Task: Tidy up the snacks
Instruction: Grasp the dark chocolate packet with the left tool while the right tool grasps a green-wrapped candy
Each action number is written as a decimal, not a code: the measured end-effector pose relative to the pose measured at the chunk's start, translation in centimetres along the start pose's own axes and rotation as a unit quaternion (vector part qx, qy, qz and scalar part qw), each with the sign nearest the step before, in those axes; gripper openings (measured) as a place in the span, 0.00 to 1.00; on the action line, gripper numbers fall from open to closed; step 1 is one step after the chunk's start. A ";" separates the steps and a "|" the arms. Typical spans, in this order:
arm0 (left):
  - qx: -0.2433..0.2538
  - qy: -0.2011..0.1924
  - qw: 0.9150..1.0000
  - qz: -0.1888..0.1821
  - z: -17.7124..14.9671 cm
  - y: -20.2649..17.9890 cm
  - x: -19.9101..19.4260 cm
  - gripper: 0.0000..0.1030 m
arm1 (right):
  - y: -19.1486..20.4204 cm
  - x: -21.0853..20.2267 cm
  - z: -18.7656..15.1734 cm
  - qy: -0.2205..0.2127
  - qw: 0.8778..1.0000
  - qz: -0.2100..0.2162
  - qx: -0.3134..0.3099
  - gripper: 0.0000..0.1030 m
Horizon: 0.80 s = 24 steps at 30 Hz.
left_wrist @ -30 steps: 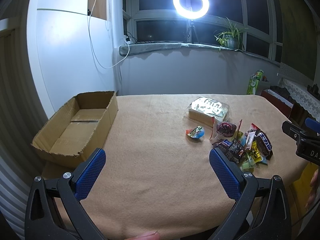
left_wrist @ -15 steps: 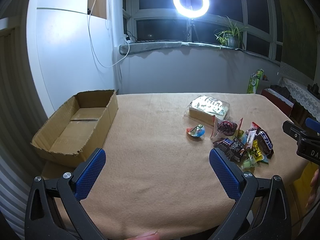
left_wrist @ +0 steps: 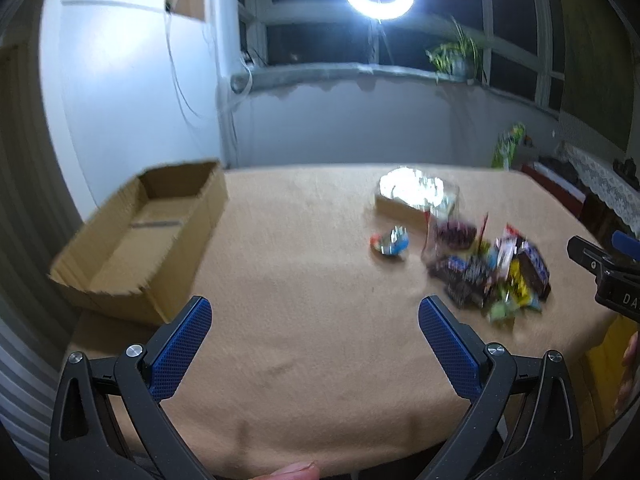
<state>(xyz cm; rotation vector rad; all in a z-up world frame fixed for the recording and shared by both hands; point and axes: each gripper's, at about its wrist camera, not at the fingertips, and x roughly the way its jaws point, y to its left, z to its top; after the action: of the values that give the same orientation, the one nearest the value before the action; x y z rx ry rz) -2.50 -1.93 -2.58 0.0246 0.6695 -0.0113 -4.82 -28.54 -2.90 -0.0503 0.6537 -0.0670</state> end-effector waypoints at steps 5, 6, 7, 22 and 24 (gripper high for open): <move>0.016 0.041 0.999 0.004 -1.7 -0.1 2.4 1.00 | -0.8 2.6 -3.0 0.049 0.999 -0.005 -0.005 1.00; 0.018 0.048 0.999 0.003 -2.1 0.0 3.0 1.00 | -0.9 3.2 -3.6 0.058 0.998 -0.004 -0.006 1.00; 0.019 0.054 0.998 0.003 -2.2 0.0 3.3 1.00 | -1.0 3.7 -4.1 0.066 0.998 -0.002 -0.006 1.00; 0.027 0.008 0.997 -0.077 -5.1 1.7 4.8 1.00 | -2.9 5.0 -7.1 0.016 0.995 0.090 -0.026 1.00; 0.030 0.027 0.996 -0.083 -4.4 1.7 4.9 1.00 | -2.1 4.4 -7.0 -0.004 0.991 0.125 -0.054 1.00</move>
<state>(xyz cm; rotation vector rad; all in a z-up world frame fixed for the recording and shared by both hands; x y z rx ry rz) -1.38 -0.12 -9.04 0.0269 0.7231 -0.1921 -5.65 -31.12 -10.96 -0.0726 0.6513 0.2106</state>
